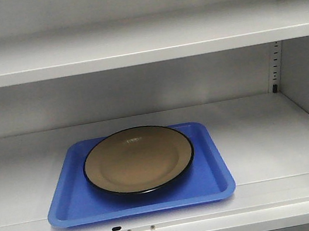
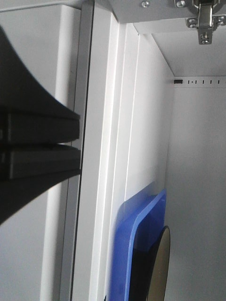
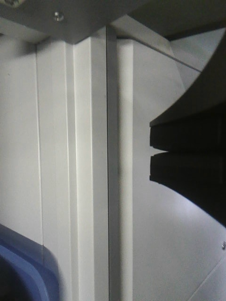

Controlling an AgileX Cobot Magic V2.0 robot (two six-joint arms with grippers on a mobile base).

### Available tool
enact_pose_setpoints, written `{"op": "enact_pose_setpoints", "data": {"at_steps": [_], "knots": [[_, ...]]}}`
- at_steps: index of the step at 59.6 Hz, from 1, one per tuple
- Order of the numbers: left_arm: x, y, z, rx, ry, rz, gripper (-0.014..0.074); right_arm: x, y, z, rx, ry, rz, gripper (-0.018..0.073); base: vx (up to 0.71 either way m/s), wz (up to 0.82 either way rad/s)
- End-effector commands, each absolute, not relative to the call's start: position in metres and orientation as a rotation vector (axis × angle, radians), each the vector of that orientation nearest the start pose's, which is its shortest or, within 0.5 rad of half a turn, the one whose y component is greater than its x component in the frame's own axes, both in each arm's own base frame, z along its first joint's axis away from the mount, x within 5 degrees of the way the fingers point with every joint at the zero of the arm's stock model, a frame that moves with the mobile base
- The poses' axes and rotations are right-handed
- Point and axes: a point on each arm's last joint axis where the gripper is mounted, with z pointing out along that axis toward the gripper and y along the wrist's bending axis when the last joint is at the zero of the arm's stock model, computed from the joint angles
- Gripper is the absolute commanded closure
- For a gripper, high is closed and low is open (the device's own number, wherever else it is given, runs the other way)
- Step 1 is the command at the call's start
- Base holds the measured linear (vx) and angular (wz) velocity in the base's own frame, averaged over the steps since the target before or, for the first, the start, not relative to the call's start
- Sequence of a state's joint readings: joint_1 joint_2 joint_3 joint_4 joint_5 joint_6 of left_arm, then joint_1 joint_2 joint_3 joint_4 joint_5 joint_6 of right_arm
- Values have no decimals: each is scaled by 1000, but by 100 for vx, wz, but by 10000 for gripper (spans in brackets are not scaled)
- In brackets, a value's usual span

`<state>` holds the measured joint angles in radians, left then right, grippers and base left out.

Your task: Place disk in tray to left cabinet

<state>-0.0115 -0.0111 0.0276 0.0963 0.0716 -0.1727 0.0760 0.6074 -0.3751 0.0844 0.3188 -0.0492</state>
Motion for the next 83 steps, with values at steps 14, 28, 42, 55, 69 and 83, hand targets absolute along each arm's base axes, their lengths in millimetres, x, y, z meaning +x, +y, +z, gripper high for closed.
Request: {"op": "enact_pose_setpoints", "data": {"at_steps": [14, 28, 42, 55, 69, 83], "knots": [[57, -1, 198, -48, 1511, -80, 600, 78, 5, 234, -109, 1697, -3, 565, 0, 0], [57, -1, 198, -48, 1511, -80, 600, 70, 4, 187, -102, 1736, 8, 565, 0, 0], [57, -1, 198, -48, 1511, -80, 600, 70, 5, 186, -129, 1687, -10, 565, 0, 0], [57, -1, 198, -48, 1511, -80, 600, 70, 6, 191, -137, 1634, -9, 565, 0, 0], [57, -1, 198, -48, 1511, -80, 600, 62, 5, 195, -134, 1562, -21, 565, 0, 0], [57, -1, 198, -48, 1516, -79, 600, 58, 2, 190, -115, 1592, -34, 565, 0, 0]]}}
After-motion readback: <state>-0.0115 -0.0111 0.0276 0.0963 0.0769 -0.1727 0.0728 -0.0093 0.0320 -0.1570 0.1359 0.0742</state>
